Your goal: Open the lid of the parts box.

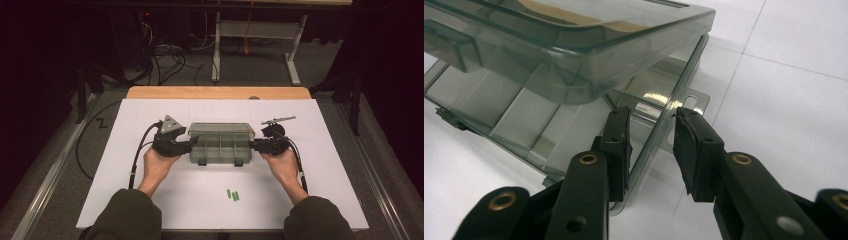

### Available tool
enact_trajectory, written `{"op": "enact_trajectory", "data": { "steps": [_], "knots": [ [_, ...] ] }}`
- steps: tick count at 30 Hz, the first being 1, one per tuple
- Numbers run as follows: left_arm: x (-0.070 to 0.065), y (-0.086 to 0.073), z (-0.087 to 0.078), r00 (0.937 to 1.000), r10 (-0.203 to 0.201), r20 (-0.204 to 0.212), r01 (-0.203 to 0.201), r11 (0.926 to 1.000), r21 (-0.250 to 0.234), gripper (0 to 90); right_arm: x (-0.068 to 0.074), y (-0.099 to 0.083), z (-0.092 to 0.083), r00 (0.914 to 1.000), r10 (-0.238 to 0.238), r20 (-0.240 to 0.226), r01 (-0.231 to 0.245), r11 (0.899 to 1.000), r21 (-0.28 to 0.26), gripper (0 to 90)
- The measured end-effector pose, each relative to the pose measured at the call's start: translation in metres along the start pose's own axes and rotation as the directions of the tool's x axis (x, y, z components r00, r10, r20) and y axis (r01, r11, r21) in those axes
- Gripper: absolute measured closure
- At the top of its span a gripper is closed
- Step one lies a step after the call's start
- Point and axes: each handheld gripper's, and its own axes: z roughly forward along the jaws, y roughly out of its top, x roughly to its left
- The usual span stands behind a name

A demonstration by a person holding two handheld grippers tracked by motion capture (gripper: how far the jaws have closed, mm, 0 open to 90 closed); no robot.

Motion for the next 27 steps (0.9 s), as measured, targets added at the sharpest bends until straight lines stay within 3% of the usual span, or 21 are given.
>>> {"op": "enact_trajectory", "data": {
  "steps": [27],
  "knots": [
    [0.002, 0.010, 0.010, 0.9999, -0.010, -0.013, 0.010, 0.9999, 0.003, 42.4, 0.002, 0.011, 0.018, 0.9989, 0.022, 0.041, -0.024, 0.998, 0.064, 69.5]
  ]
}}
